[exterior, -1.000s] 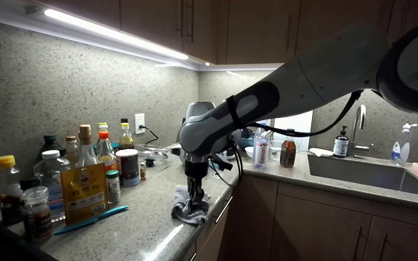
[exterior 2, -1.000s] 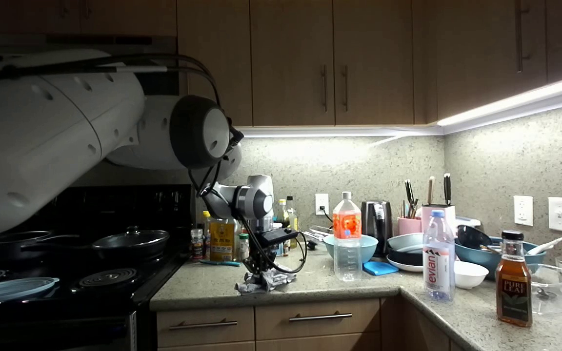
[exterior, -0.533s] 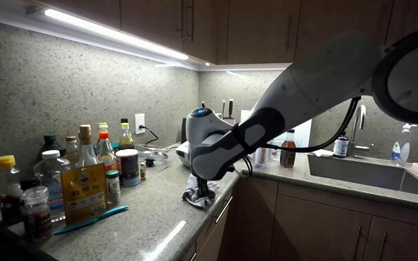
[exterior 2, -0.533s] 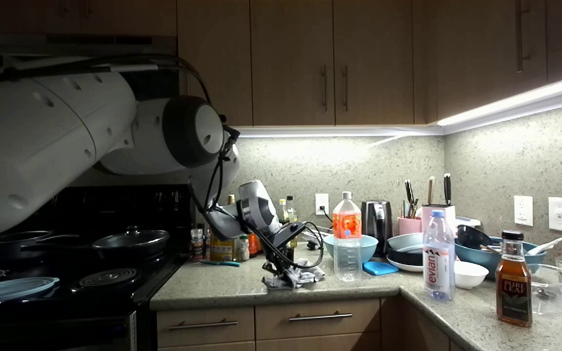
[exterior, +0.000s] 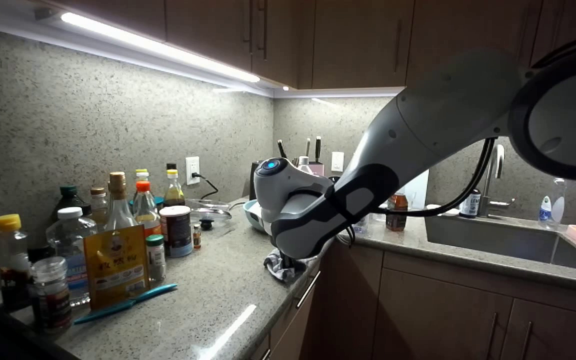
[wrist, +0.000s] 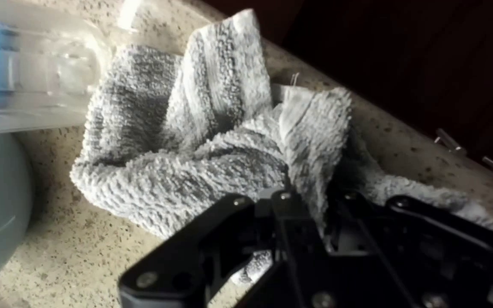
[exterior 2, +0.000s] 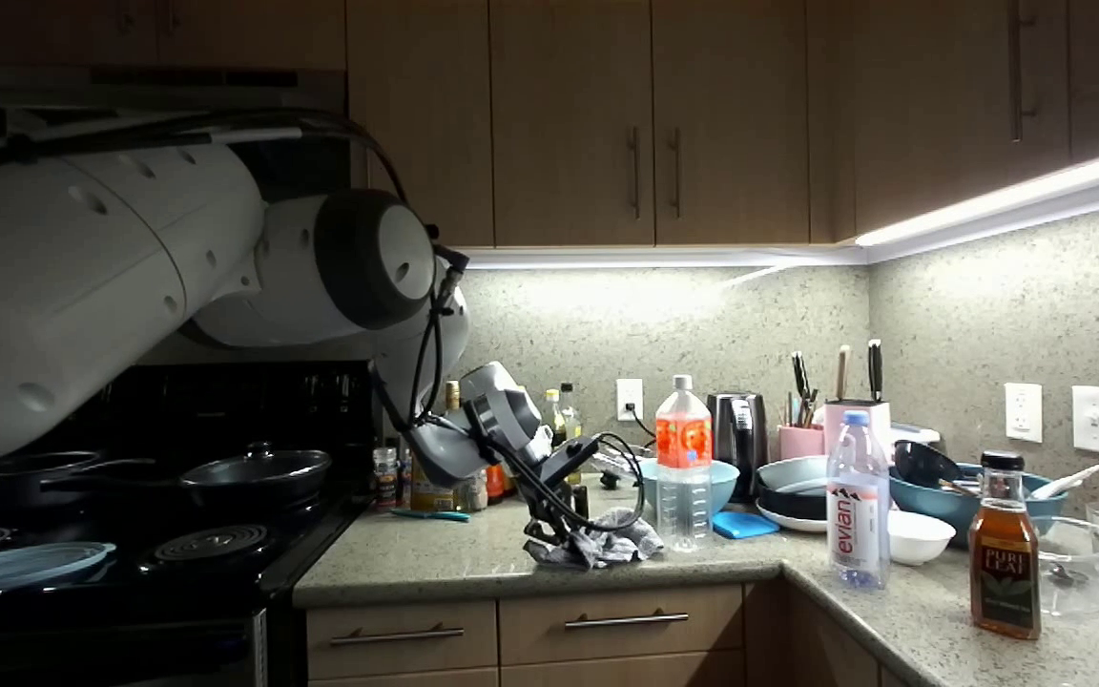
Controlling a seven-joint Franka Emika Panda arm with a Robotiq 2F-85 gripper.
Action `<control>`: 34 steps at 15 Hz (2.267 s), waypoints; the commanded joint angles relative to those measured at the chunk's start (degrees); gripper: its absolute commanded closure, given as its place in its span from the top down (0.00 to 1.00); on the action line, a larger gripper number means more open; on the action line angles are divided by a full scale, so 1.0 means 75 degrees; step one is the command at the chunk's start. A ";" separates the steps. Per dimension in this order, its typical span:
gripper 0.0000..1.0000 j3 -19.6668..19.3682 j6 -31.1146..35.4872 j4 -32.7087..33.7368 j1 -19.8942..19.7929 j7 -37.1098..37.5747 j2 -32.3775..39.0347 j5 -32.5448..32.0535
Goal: Use the towel to wipe the left side of the countertop
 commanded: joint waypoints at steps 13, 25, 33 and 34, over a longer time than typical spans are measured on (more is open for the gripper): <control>0.03 0.3639 -0.1186 -0.0104 -0.2251 -0.4420 -0.0200 0.4075; 0.37 0.3450 -0.4475 0.0676 -0.1951 -0.5394 -0.0087 0.6002; 0.48 0.3426 -0.4546 0.0725 -0.1935 -0.5393 -0.0078 0.6018; 0.48 0.3426 -0.4546 0.0725 -0.1935 -0.5393 -0.0078 0.6018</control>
